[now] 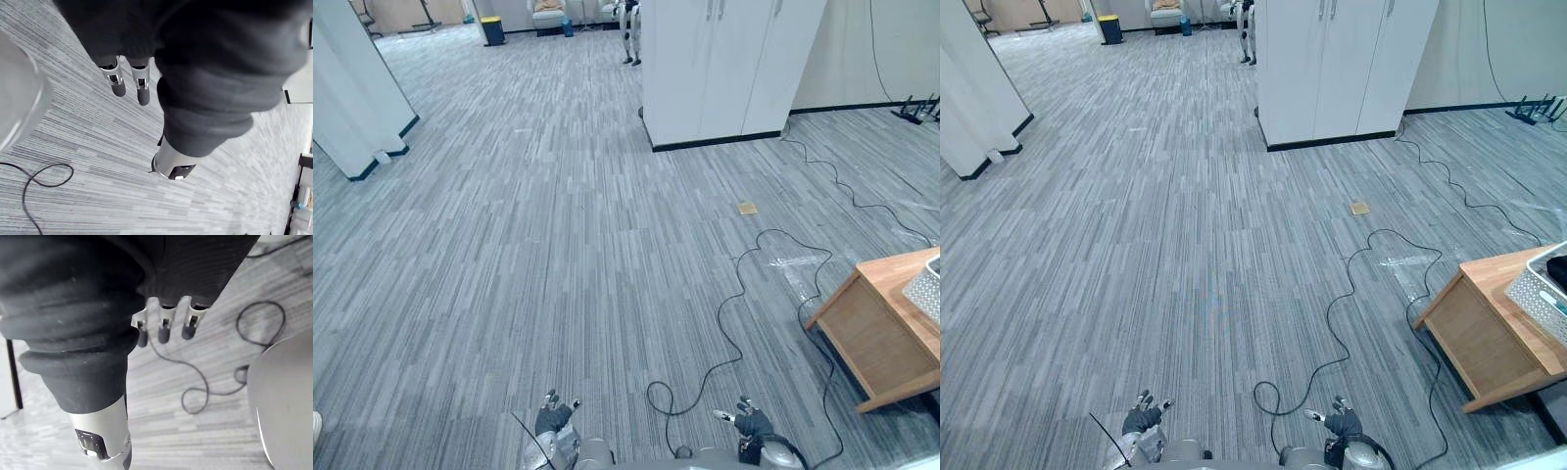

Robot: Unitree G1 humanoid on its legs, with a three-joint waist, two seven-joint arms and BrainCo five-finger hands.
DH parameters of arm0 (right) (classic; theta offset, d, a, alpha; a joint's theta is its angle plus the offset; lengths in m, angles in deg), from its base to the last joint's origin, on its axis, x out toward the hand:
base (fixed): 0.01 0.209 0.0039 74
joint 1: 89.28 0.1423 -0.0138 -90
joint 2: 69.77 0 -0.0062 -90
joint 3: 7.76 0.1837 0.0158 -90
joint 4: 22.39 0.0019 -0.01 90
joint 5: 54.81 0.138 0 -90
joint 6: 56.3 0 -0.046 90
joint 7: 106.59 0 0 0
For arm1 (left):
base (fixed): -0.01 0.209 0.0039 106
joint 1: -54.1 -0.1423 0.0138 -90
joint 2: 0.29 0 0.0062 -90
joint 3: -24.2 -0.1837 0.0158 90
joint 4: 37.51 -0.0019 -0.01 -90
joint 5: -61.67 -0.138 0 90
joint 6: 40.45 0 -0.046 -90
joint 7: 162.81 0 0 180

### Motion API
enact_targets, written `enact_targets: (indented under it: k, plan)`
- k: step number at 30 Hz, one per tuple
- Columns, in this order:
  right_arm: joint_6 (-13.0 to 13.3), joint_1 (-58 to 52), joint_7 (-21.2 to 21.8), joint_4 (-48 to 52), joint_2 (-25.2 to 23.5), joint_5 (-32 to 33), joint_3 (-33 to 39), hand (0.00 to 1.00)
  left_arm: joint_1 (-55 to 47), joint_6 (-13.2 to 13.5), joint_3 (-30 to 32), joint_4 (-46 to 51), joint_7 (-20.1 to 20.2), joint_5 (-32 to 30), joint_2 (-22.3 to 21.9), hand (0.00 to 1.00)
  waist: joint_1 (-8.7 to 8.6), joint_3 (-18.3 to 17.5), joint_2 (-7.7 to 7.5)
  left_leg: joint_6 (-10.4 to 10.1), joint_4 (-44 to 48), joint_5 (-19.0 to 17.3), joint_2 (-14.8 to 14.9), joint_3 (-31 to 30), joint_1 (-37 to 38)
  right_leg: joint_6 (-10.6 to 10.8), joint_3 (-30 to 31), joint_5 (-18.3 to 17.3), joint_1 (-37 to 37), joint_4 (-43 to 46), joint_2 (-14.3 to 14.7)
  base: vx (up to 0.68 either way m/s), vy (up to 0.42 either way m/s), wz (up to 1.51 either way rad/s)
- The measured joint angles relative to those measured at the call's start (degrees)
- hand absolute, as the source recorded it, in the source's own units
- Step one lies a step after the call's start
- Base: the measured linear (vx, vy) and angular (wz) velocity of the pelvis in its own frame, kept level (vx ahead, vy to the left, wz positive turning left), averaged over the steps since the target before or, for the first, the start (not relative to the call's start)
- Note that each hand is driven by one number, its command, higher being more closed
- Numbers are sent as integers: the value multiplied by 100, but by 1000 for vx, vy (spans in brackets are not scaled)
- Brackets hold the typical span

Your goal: Organize washtable

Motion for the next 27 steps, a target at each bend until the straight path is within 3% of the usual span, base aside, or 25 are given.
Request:
enact_targets:
  k: [1, 2, 4, 7, 11, 12, 20, 27]
  plan:
    - [0, -16, -8, -47, 71, -15, 4, 0, 64, 44, 74, -188, -75, 137, -69, 0, 0, -36, 124, 71, -575, 355, 18, -26, 64, 52, -15, -39, 45, 8, 114, 224, 22, -12]
    - [-5, -21, -26, -96, 85, -48, 31, 0, 90, 44, 149, -288, -123, 169, -91, 0, -3, -42, 151, 91, -713, 535, -5, -101, 127, 88, -19, -64, 69, 22, 128, 269, 29, -17]
    - [44, -137, -82, -186, 6, -162, 173, 0, 57, 58, 258, -432, -175, 210, -26, 0, -37, -141, -83, 104, -1374, 747, -177, -75, 498, 133, -3, -86, 167, 7, 7, 200, 27, -3]
    - [119, -178, -77, -321, -80, -316, 198, 0, 126, 64, 253, -607, -171, 121, 138, 0, -139, -305, -306, 185, -2279, 1206, -352, -164, 752, 147, 18, -94, 160, -261, -115, 164, 37, 34]
    - [148, -166, -63, -328, -70, -457, 175, 0, 119, 68, 249, -843, -197, 105, 190, 0, -119, -289, -283, 237, -2431, 1257, -473, -144, 818, 150, 118, -94, 227, -421, -202, 55, 57, 4]
    - [145, -36, 52, -562, -75, -389, -15, 0, -100, 76, 371, -1214, -254, 108, 326, 0, -140, -268, -400, 279, -2832, 1386, -613, -54, 1041, 341, 229, 19, 414, -807, -267, 0, 0, 0]
    - [144, -66, 61, -564, -98, -127, 183, 0, -115, 67, 615, -1225, -219, 28, 299, 0, -163, -236, -416, 311, -2834, 1335, -599, 157, 1019, 417, 325, -32, 273, -797, -269, -9, 1, -9]
    - [101, -245, 59, -648, -197, 517, 1122, 0, -68, 57, 581, -1332, 192, -538, 351, 0, -301, -118, -494, 458, -2795, 1411, -875, -671, 760, 570, -500, -144, 459, -805, -588, 41, 17, 62]
